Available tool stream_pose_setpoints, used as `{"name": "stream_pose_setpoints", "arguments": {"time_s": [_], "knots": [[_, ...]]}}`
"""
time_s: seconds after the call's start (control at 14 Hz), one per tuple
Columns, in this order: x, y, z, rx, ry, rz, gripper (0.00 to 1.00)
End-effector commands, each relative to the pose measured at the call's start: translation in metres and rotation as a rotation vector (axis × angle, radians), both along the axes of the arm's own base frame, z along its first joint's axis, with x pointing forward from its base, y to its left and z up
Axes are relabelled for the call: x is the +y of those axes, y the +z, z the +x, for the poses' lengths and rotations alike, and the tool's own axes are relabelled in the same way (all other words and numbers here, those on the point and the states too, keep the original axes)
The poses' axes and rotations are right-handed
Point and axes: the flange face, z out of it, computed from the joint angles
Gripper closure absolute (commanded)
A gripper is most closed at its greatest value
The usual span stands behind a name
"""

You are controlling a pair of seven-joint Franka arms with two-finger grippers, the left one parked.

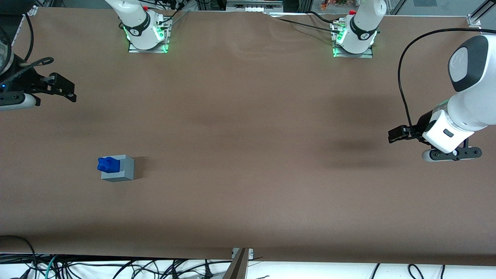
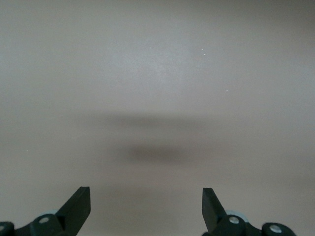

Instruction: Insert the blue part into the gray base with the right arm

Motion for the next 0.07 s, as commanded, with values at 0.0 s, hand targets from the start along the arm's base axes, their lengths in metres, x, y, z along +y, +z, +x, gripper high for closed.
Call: {"name": "stream_pose_setpoints", "arguments": {"time_s": [0.0], "knots": [[-0.0022, -0.0066, 0.0001, 0.023, 0.004, 0.018, 0.00]]}}
